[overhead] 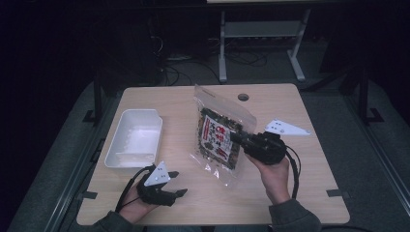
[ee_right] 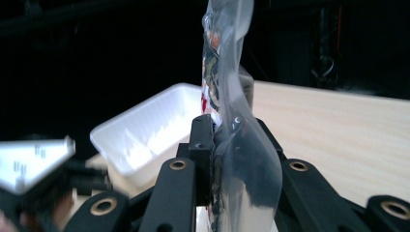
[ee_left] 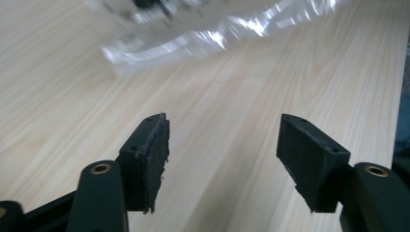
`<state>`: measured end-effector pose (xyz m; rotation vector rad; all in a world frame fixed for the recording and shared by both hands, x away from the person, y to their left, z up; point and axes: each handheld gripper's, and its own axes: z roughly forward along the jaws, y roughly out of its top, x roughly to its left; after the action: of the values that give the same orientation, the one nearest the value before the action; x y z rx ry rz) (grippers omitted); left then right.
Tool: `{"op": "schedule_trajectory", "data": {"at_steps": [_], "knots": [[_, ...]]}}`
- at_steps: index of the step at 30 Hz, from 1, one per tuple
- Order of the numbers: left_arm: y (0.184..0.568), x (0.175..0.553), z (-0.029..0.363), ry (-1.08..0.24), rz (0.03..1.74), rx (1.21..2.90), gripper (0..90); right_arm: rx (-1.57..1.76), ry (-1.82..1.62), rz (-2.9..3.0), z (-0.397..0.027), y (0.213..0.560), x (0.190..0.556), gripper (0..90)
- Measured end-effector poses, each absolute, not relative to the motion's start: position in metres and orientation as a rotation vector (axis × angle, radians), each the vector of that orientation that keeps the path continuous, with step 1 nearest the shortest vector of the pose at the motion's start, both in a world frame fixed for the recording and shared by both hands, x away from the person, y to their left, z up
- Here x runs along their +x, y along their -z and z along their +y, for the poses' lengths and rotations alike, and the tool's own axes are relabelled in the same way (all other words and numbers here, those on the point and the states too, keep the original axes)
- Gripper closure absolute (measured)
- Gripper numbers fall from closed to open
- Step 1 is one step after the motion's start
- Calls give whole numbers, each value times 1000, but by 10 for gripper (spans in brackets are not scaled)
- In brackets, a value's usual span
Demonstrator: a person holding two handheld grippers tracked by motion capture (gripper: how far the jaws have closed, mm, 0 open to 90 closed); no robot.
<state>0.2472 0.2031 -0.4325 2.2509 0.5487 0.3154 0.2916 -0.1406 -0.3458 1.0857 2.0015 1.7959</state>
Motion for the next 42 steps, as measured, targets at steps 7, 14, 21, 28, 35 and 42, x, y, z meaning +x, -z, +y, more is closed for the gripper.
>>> {"op": "schedule_trajectory", "data": {"at_steps": [7, 14, 21, 28, 35, 42], "knots": [[433, 243, 208, -314, 528, 2267, 302, 1091, -1874, 1912, -105, 327, 308, 751], [433, 238, 214, -301, 492, 2279, 272, 1113, -1879, 1823, -67, 313, 330, 751], [433, 236, 223, -307, 495, 2284, 266, 1094, -1824, 1831, -27, 302, 350, 751], [435, 234, 230, -310, 500, 2299, 261, 1053, -1793, 1847, 13, 296, 362, 752], [437, 231, 236, -313, 502, 2319, 258, 1006, -1785, 1860, 53, 295, 373, 754], [438, 233, 240, -307, 512, 2330, 257, 1009, -1754, 1880, 88, 304, 389, 754]]}}
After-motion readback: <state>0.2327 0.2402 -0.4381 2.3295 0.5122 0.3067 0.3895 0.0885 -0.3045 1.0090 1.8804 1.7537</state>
